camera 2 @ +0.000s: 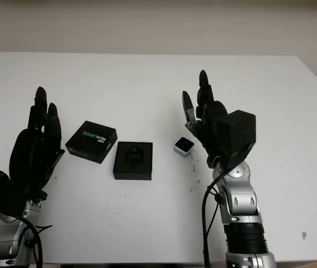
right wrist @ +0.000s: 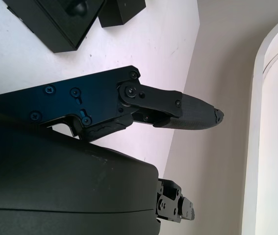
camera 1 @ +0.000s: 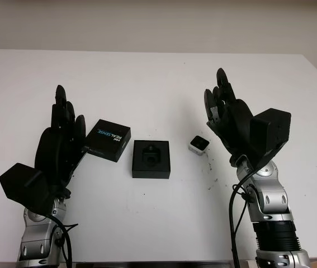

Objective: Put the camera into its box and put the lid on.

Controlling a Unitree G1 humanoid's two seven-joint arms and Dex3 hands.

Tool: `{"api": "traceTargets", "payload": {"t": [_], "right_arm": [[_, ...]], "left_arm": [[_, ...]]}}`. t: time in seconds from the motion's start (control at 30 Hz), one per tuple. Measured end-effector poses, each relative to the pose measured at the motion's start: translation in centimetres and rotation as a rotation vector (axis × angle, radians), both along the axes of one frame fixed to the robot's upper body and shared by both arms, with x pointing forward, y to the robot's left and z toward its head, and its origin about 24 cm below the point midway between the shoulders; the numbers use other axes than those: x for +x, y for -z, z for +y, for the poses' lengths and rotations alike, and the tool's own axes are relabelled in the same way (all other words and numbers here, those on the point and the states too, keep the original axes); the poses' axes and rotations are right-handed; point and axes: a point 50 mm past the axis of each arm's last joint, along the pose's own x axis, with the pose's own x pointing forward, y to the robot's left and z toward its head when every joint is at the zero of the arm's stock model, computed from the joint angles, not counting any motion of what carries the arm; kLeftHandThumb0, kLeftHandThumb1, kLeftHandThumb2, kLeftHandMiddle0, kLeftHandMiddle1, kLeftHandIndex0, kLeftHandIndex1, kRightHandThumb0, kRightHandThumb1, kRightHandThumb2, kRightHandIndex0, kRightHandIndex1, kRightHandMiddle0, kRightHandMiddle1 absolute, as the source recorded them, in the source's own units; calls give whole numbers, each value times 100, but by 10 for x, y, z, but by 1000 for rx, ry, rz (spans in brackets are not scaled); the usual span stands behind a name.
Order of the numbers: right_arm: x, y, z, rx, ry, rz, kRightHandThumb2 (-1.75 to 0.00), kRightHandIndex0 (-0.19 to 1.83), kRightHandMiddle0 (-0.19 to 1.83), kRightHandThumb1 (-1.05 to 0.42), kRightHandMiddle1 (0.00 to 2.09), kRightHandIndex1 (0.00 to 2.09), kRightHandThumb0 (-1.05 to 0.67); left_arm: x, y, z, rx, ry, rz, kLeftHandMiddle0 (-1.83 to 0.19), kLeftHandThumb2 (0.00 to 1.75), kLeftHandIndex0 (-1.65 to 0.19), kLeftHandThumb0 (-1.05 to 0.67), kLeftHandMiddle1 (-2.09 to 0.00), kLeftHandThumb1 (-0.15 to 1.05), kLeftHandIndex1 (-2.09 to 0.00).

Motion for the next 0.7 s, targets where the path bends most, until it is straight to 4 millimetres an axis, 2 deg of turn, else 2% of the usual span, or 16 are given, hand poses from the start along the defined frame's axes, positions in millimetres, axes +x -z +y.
{"api": "traceTargets", "payload": {"t": [0.37,0.47,0.6,0.67,0.7], "right_arm": [[1,9,-1,3,-17,30,-54,-19,-19,-105,1,0,-67],[3,11,-7,7,-20,37,-42,-17,-15,-105,4,2,-66],[10,1,-20,-59,2,-9,-21,-1,-1,-105,12,10,-62],[15,-8,-27,-126,-28,-49,-10,10,6,-103,21,15,-56],[18,-14,-31,-160,-55,-61,-8,13,2,-100,37,15,-53]], "left_arm": [[3,0,-2,13,1,8,19,56,19,-77,0,105,0],[3,0,-2,15,2,8,19,57,19,-76,0,105,0],[3,0,-1,17,2,6,19,58,19,-76,0,105,0],[2,-1,0,12,1,5,19,57,19,-76,0,105,0],[2,-1,0,11,2,4,19,57,19,-76,0,105,0]]}}
